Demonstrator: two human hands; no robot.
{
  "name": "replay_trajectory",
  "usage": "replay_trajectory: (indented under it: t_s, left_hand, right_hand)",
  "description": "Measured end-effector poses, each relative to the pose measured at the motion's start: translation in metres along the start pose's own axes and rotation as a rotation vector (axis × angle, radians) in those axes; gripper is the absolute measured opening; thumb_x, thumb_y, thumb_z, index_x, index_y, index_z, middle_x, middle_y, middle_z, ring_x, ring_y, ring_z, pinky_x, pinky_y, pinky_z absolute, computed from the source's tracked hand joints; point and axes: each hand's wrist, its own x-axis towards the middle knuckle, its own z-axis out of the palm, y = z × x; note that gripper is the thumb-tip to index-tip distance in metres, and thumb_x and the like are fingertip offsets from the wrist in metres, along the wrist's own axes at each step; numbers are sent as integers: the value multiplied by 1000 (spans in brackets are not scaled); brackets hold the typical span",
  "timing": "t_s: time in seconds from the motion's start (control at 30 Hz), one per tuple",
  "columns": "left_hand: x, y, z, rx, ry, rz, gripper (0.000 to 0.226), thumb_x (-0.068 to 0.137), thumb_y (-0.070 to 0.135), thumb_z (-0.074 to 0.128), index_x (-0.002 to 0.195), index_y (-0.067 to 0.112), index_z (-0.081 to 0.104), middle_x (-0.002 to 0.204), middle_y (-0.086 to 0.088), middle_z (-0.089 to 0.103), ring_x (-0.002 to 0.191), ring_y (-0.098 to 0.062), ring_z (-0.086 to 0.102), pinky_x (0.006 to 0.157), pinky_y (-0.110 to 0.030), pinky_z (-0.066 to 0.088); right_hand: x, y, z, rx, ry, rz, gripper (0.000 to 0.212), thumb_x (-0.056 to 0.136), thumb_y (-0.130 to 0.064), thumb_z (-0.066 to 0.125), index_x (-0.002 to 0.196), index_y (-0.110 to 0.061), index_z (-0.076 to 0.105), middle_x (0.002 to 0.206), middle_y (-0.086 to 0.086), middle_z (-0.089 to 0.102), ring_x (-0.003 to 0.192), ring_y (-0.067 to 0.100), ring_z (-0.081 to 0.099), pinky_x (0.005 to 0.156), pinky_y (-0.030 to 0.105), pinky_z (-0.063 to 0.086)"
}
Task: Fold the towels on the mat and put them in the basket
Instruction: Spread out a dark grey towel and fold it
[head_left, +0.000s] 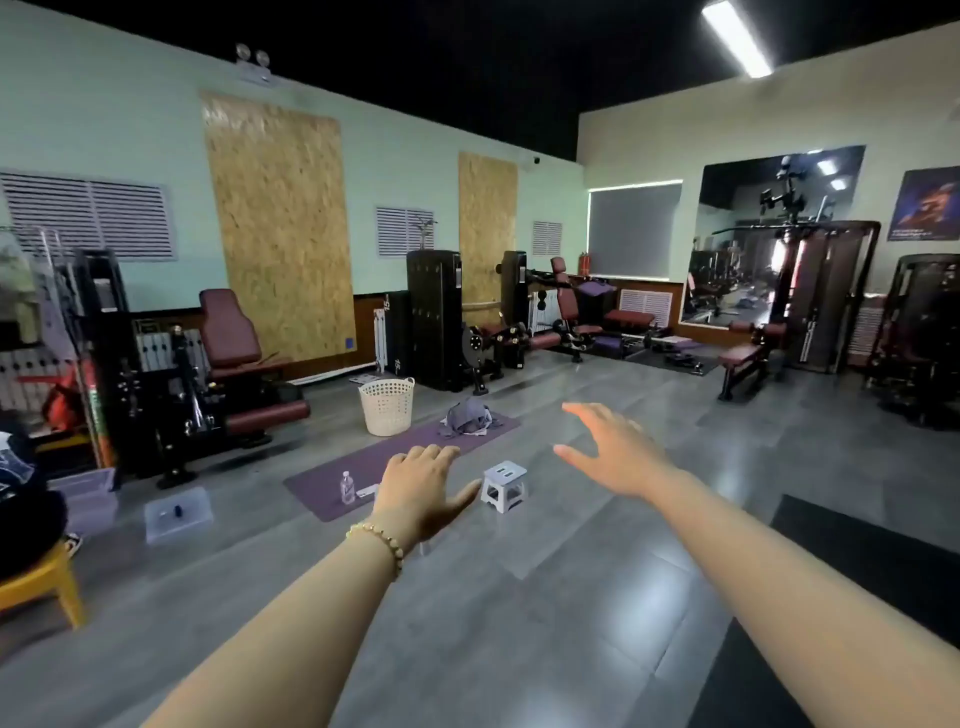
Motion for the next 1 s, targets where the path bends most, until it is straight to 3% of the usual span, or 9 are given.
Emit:
replay_trajectory:
  t_s: [0.17, 0.27, 0.33, 0.7, 1.0]
  left_hand:
    - [115, -37, 65, 25, -24, 10, 100, 64, 75, -3, 141, 24, 36, 136, 1, 50, 126, -18, 44, 100, -33, 34]
    - [211, -50, 107, 29, -29, -8, 75, 87, 70, 21, 142, 22, 36, 139, -1, 47, 127, -20, 44, 101, -34, 34]
    - [271, -54, 134, 36, -36, -1, 68, 91, 65, 30, 143, 21, 35, 139, -3, 47, 127, -21, 43, 102, -35, 34]
    - [517, -107, 246, 0, -96, -21, 70, 91, 65, 27, 145, 21, 30, 136, -3, 49, 123, -21, 45, 98, -33, 34]
    - [707, -199, 378, -34, -213, -55, 70, 91, 65, 28, 146, 21, 30, 142, -2, 45, 129, -21, 41, 105, -36, 30]
  right_hand:
    - [116, 43, 60, -42, -66, 9, 65, 92, -53, 47, 148, -27, 25, 151, -3, 31, 136, 19, 35, 110, 33, 24]
    - [206, 84, 90, -49, -65, 10, 66, 93, -53, 47, 149, -26, 24, 153, -3, 29, 137, 20, 34, 111, 34, 25]
    - [268, 109, 108, -49, -58, -10, 67, 93, -52, 48, 149, -25, 24, 153, -4, 29, 138, 20, 33, 111, 35, 25]
    - [515, 211, 193, 26, -129, 18, 68, 91, -51, 52, 149, -27, 24, 151, -2, 32, 136, 18, 35, 111, 34, 28]
    - [722, 274, 278, 37, -134, 70, 69, 91, -49, 54, 149, -26, 25, 153, -3, 29, 137, 20, 34, 112, 36, 27]
